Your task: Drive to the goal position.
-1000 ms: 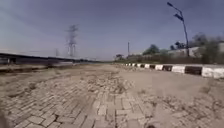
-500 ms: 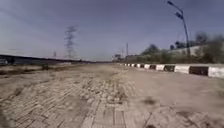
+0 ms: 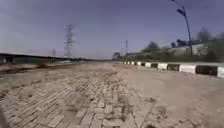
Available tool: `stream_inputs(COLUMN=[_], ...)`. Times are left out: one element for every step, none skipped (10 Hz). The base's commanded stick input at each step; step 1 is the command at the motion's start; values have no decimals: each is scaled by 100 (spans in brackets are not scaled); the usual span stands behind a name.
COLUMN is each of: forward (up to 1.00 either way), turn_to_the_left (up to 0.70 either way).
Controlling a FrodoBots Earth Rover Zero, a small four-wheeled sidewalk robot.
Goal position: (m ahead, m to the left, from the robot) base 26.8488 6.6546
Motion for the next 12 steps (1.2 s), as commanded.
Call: stream_inputs(forward=[100,100,100,100,100,100,100,100,100,100,100,100], turn_to_the_left=[0,0,0,0,0,0,0,0,0,0,0,0])
